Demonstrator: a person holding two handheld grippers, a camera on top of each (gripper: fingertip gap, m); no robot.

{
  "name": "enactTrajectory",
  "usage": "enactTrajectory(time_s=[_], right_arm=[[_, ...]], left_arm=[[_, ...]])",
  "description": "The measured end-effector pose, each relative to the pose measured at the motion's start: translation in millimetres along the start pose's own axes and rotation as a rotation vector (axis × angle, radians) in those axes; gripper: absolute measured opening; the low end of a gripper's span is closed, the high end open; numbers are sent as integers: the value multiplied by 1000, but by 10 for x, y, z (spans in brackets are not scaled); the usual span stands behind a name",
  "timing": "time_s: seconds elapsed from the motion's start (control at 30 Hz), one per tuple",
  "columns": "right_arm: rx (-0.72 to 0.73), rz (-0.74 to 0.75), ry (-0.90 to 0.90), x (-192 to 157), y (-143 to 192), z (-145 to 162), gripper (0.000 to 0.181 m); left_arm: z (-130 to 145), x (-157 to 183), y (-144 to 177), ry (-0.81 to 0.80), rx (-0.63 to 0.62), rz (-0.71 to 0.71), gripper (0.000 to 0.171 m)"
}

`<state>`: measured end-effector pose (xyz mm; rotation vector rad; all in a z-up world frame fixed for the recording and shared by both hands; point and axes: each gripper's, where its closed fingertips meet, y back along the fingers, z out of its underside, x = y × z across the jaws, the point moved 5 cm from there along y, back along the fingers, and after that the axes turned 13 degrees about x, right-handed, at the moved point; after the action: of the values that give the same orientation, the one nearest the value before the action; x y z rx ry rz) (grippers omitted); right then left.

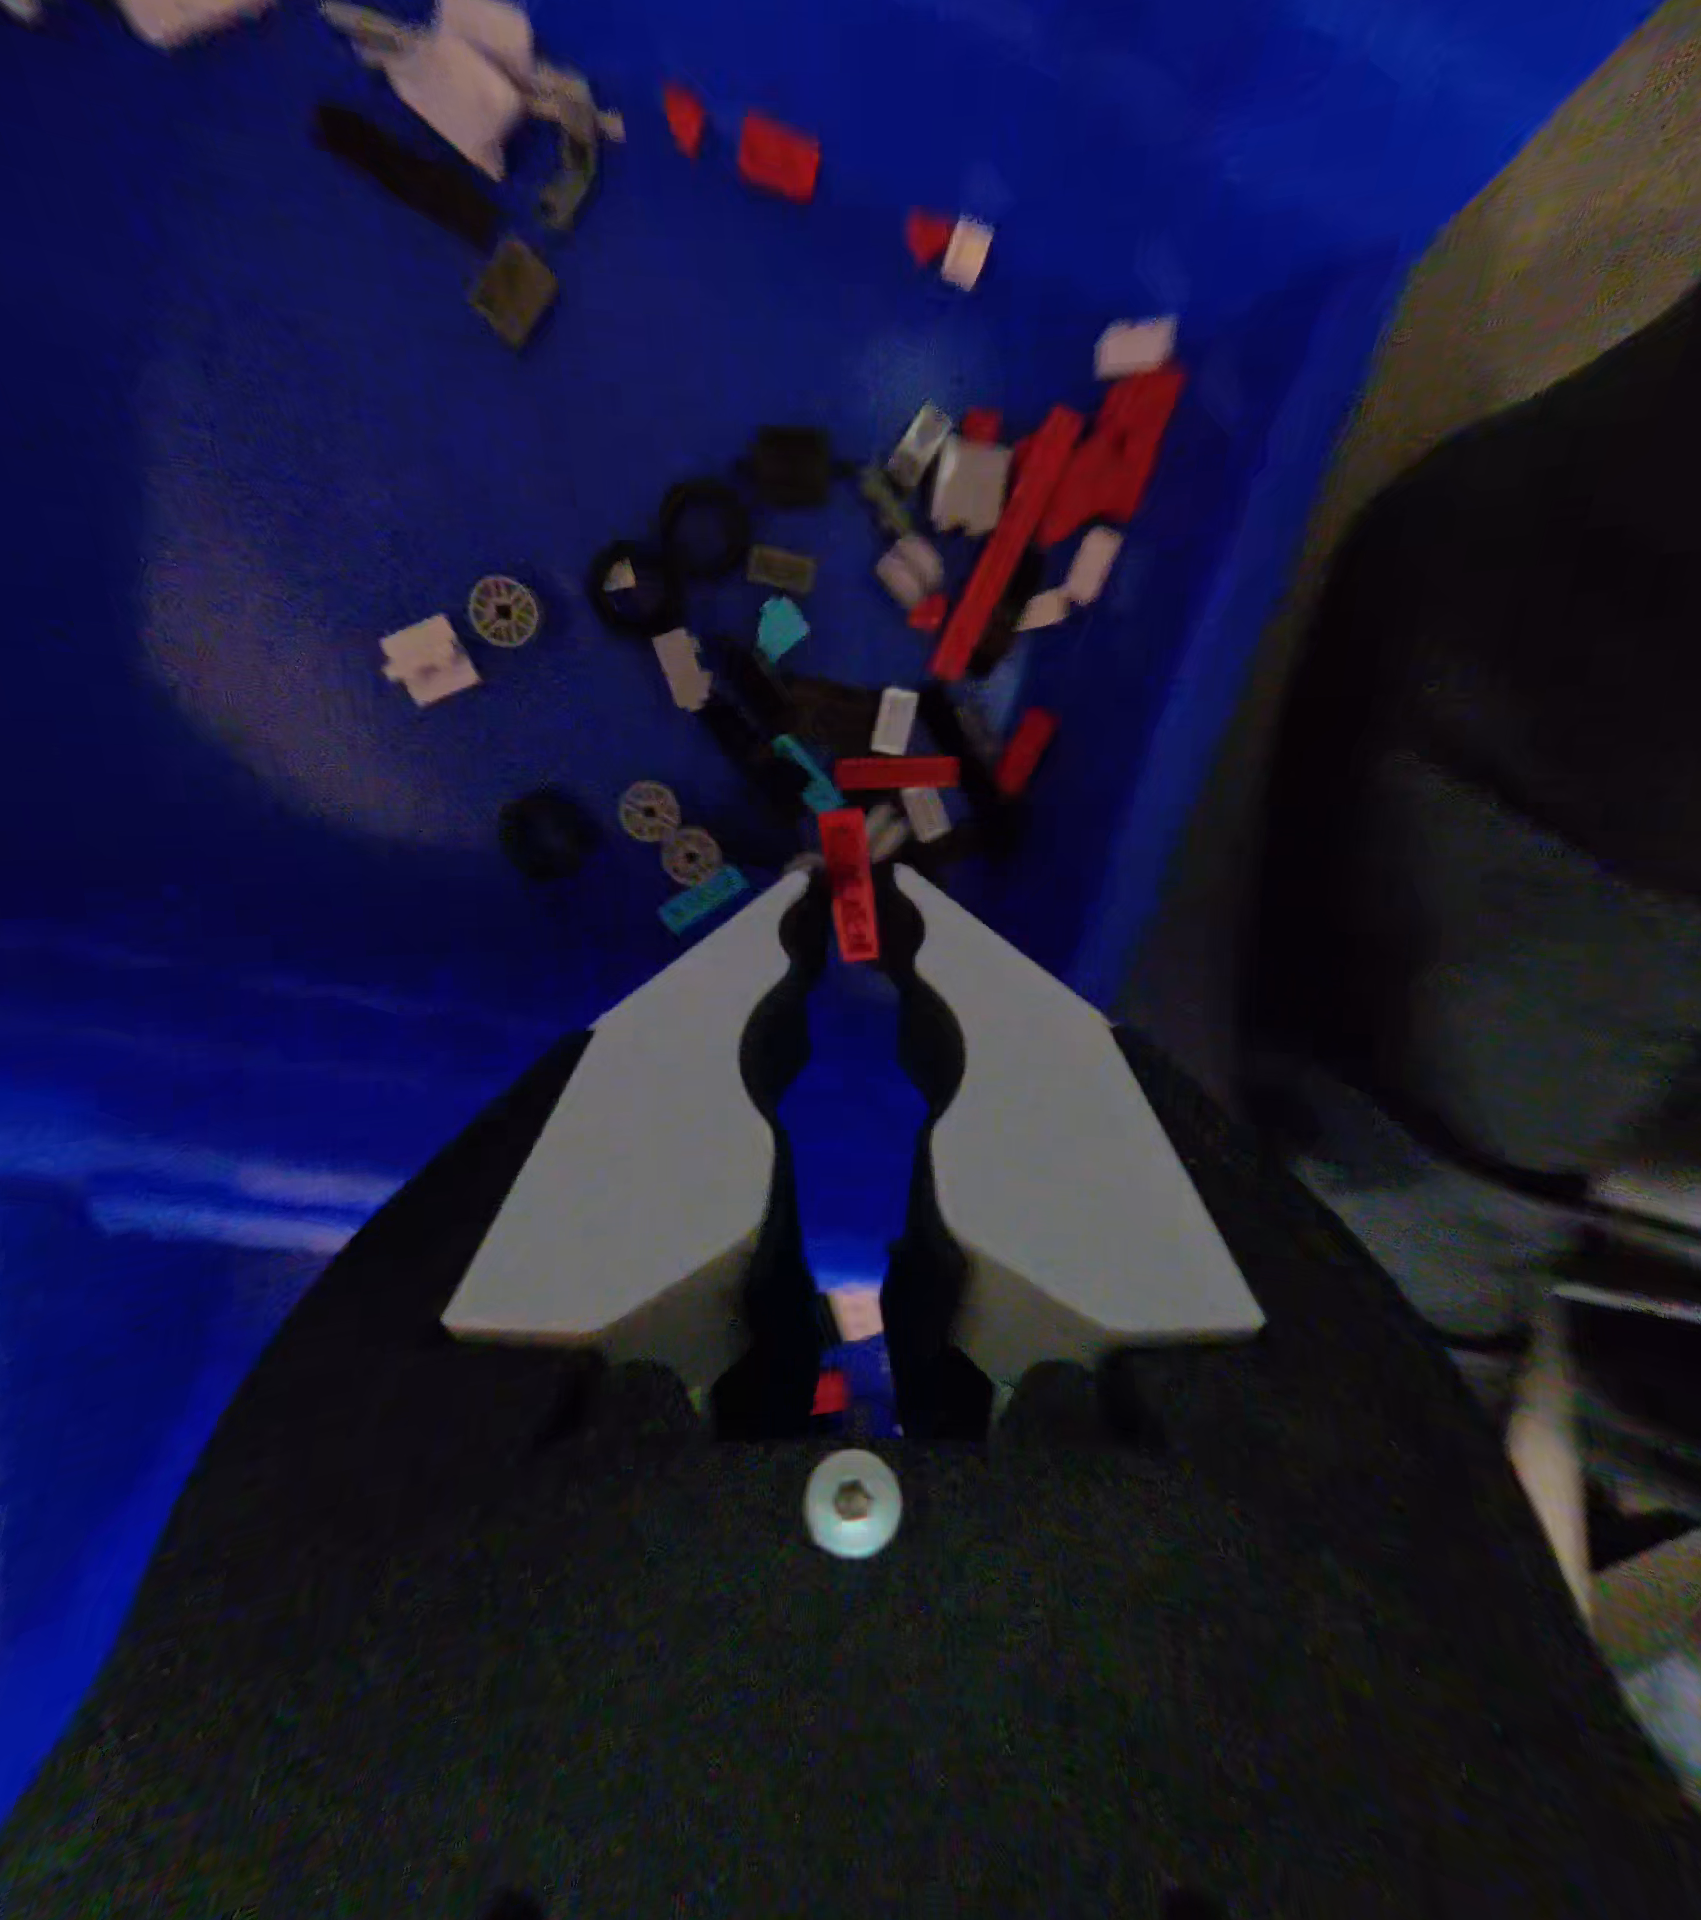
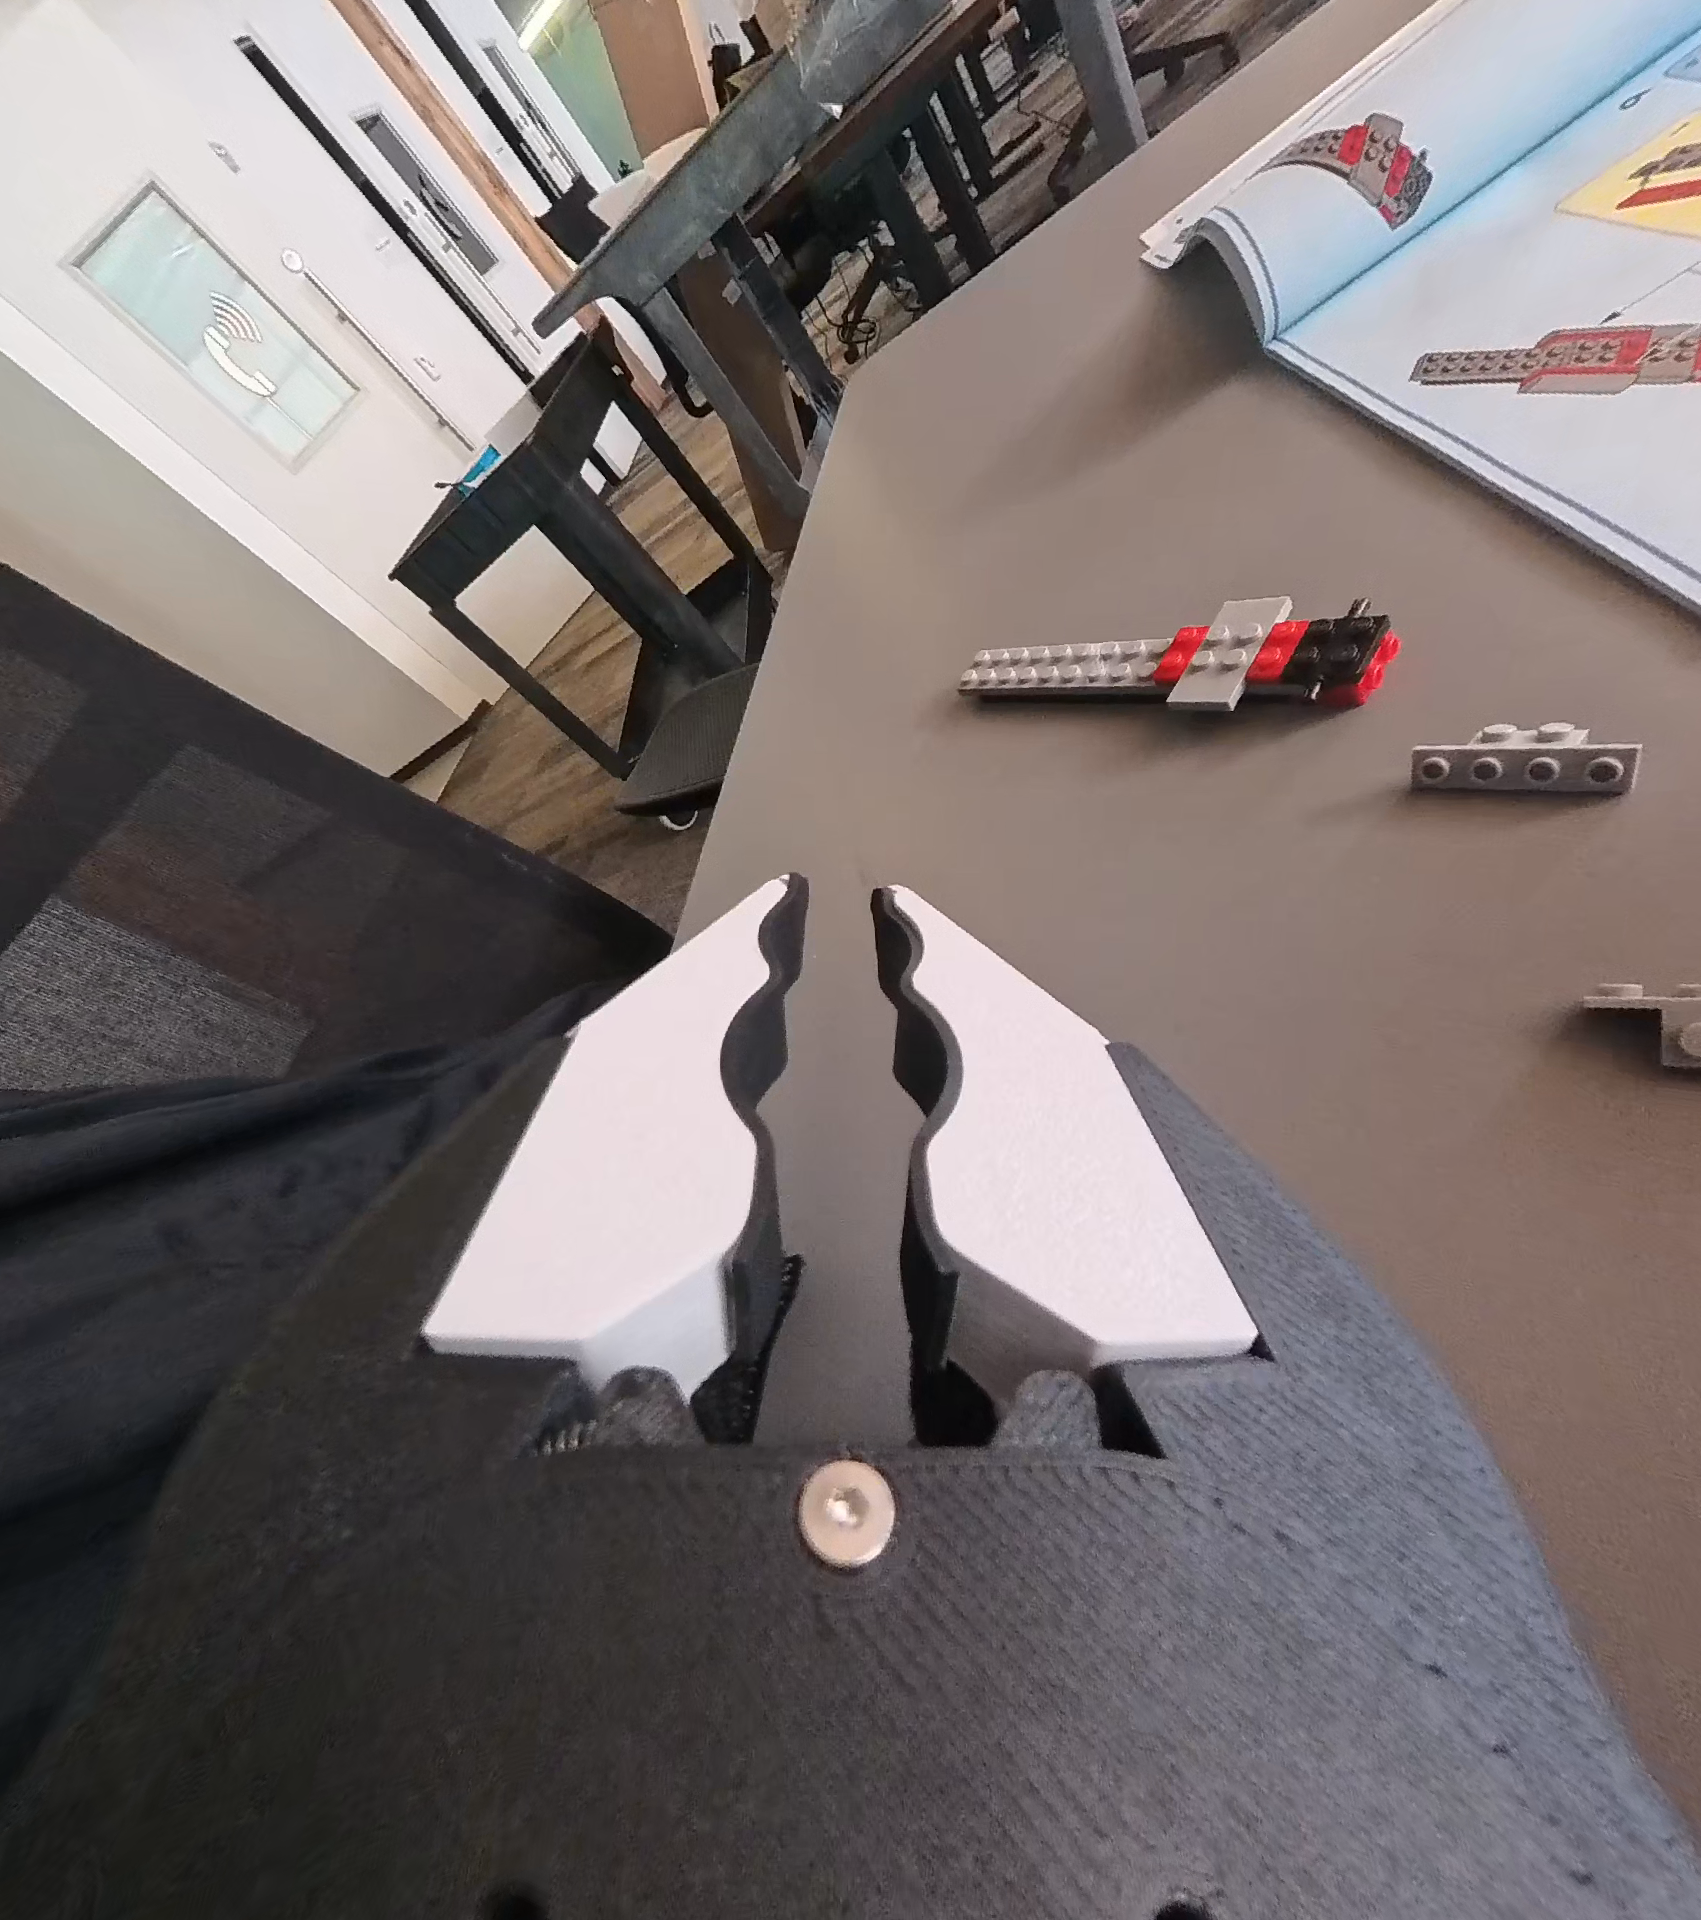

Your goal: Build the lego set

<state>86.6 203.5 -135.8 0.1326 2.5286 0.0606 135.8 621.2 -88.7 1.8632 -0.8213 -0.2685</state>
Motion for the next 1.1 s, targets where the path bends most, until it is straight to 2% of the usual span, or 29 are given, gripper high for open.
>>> enactTrajectory(time_s=[0.1, 0.23, 0.33, 0.43, 0.53, 0.63, 0.7, 0.77, 0.93, 1.0, 1.1], right_arm=[[2, 8, 3, 5, -1, -1, 15], [16, 54, -12, 51, -2, -12, 15], [36, 83, -20, 79, 11, -29, 15], [62, 103, -28, 101, 32, -52, 15], [107, 126, -36, 128, 72, -94, 16], [147, 140, -23, 129, 118, -127, 17], [172, 156, -6, 129, 171, -145, 17], [203, 178, 9, 133, 256, -166, 17], [254, 237, 19, 143, 489, -170, 17], [264, 245, 20, 131, 538, -162, 17], [262, 248, 24, 126, 545, -155, 17]], left_arm=[[77, 133, 633, 203, 298, 104, 7], [606, 243, 1442, 429, 599, 143, 7], [1065, 386, 1884, 534, 734, 103, 7], [1424, 616, 2209, 565, 829, 43, 7], [1758, 894, 2436, 576, 915, -16, 7], [2187, 1162, 2530, 628, 986, -73, 7], [2554, 1323, 2495, 689, 987, -138, 7], [2974, 1478, 2367, 771, 917, -228, 7], [3956, 1758, 1747, 996, 581, -406, 7], [4218, 1773, 1515, 1032, 462, -439, 7], [4325, 1729, 1284, 1061, 422, -417, 7]])
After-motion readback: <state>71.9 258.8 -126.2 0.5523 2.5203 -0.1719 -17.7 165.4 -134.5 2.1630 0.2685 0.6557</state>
